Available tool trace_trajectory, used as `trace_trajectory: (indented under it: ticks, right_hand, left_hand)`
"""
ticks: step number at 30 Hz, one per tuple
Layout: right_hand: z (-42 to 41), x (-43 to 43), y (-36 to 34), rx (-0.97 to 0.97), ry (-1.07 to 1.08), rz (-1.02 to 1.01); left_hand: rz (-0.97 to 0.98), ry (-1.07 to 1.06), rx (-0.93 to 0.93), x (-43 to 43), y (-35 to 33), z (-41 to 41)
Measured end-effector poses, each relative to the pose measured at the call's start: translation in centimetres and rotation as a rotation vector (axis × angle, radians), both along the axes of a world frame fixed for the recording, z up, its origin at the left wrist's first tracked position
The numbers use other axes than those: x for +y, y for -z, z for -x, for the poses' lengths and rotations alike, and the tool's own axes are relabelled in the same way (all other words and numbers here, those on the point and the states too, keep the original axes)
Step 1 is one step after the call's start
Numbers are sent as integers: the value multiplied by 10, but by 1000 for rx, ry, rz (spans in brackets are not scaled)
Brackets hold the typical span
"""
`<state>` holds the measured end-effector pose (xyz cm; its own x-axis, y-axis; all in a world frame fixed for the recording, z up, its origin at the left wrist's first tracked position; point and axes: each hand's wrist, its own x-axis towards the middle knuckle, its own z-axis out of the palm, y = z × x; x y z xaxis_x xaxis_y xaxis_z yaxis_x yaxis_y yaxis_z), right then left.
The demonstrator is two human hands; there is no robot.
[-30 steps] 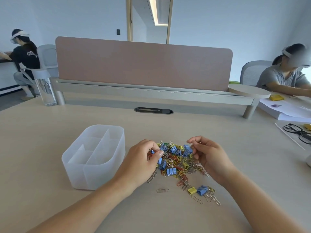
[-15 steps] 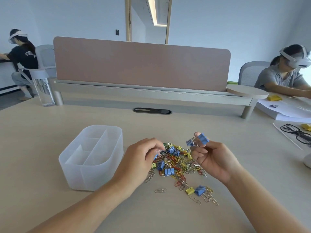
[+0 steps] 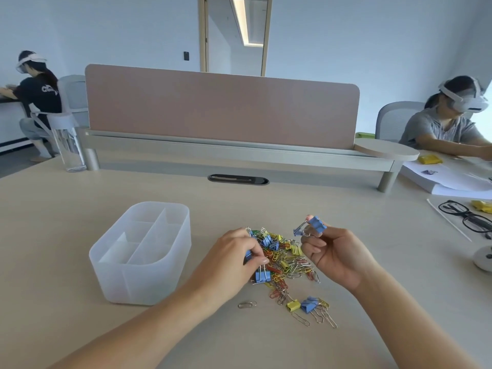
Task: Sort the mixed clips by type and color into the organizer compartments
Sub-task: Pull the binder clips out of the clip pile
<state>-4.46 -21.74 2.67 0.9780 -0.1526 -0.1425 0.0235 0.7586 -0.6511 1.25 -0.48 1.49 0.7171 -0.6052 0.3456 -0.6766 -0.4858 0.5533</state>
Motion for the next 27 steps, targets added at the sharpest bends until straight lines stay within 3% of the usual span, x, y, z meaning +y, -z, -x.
trace_trajectory:
  ticks: [4,8,12,14,16,18,22,24,27]
  right_hand:
    - [1,-9,0,46,9,-46]
    - [5,-10,2,-37,-85,-149]
    - [8,-11,0,-23,-125,-209]
    - [7,-10,-2,76,-63,-75]
    - [9,-14,-4,111,48,128]
    - [12,-25,-2,79,221,437]
    - [26,-63,14,116,633,1107]
    - [31,-78,23,180,760,1245]
    - [30,-88,31,268,770,1284]
  left_hand:
    - [36,-17,98,-2,-5,-2]
    - [97,-64,238,1,-17,-5]
    - [272,-48,529,-2,-35,-13]
    - [340,-3,746,-8,-42,-15]
    - [350,49,849,-18,-46,-14]
    - [285,62,765,-31,-51,-12]
    - [87,32,397,-75,-56,-6]
    - [64,35,345,-102,-51,-6]
    - [11,32,357,-139,-34,-5]
